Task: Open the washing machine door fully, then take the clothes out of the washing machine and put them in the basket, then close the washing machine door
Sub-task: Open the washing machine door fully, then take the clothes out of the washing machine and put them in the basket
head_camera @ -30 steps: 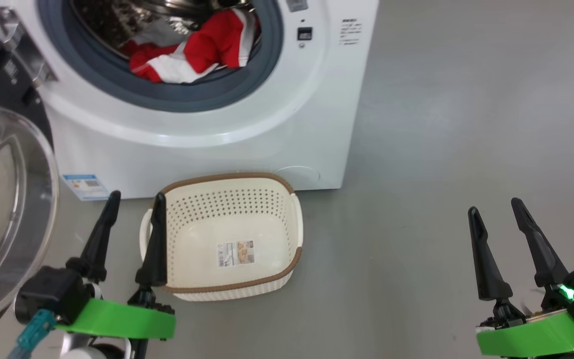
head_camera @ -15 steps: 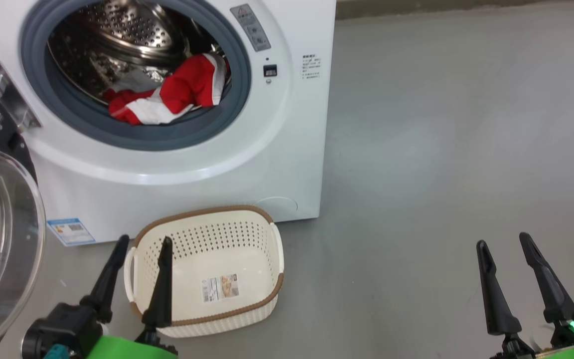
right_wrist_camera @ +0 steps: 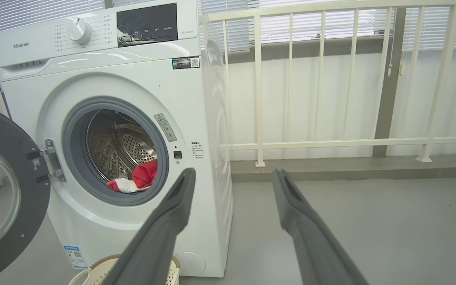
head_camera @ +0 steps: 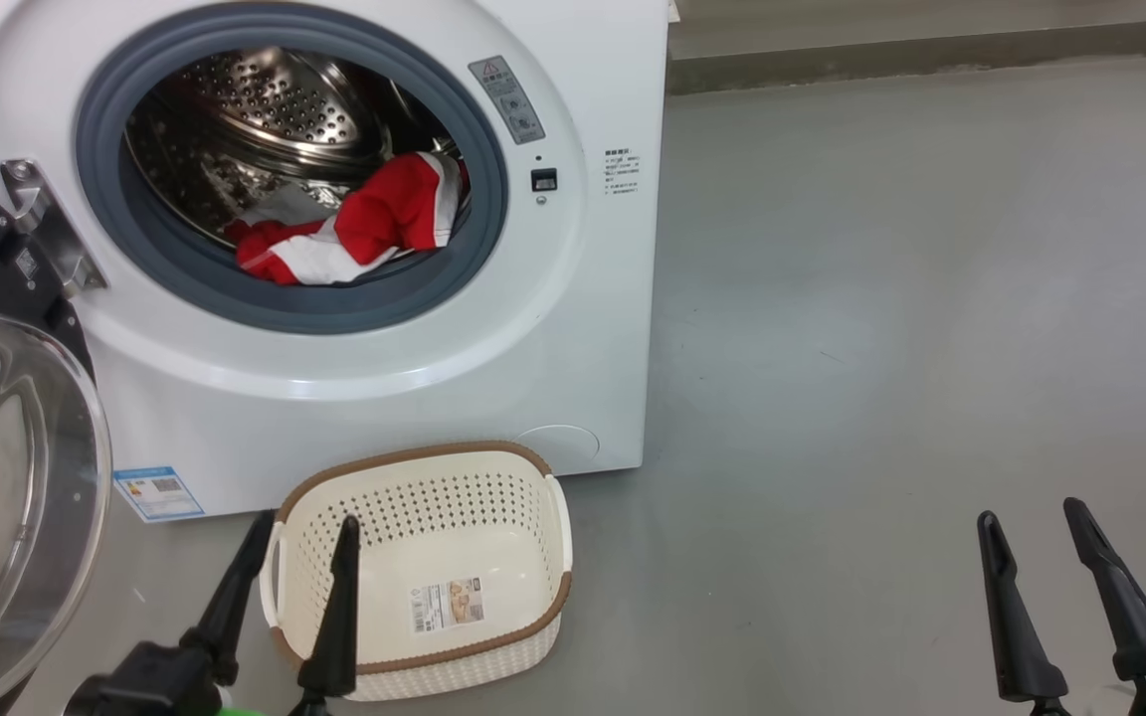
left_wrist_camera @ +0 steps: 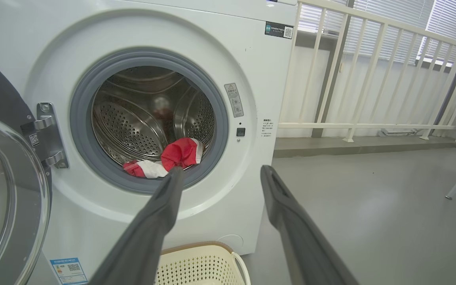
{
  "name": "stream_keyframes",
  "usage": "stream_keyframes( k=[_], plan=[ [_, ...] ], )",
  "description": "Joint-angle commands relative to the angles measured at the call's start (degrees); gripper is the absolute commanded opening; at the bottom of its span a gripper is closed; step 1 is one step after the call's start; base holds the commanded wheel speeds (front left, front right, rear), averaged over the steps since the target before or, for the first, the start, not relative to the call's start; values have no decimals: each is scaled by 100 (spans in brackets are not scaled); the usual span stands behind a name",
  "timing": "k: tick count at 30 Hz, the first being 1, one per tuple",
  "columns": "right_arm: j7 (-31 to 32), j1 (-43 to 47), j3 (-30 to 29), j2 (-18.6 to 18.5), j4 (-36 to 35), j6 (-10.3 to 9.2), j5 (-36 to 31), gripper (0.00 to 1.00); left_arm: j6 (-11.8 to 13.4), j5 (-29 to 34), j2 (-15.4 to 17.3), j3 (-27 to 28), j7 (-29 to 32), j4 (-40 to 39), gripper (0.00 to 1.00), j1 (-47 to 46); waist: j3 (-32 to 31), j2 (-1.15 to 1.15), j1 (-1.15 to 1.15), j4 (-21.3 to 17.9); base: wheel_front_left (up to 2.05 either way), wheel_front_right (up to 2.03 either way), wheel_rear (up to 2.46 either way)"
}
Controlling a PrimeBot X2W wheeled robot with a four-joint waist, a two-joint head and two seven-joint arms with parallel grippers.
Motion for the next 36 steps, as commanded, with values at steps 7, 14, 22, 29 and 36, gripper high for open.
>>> stream_keyframes(
  k=[7,14,22,29,36],
  plan=[
    [2,-65,-164,-98,-142,35,56,100,104,106,106,139,16,-212,100,40,-15,0,0,0,0,0,0],
    [17,-58,-207,-98,-134,35,56,100,163,100,137,140,29,-210,100,73,-31,0,0,-22,0,0,0],
    [9,-81,-202,-98,-117,35,64,100,223,90,152,122,42,-188,100,70,-28,0,0,4,0,0,0],
    [22,-113,-190,-98,-120,35,43,100,275,61,157,113,65,-146,100,52,-36,0,0,44,0,0,0],
    [36,-124,-182,-98,-138,35,47,100,305,36,181,103,66,-142,100,57,-48,0,0,45,0,0,0]
  ],
)
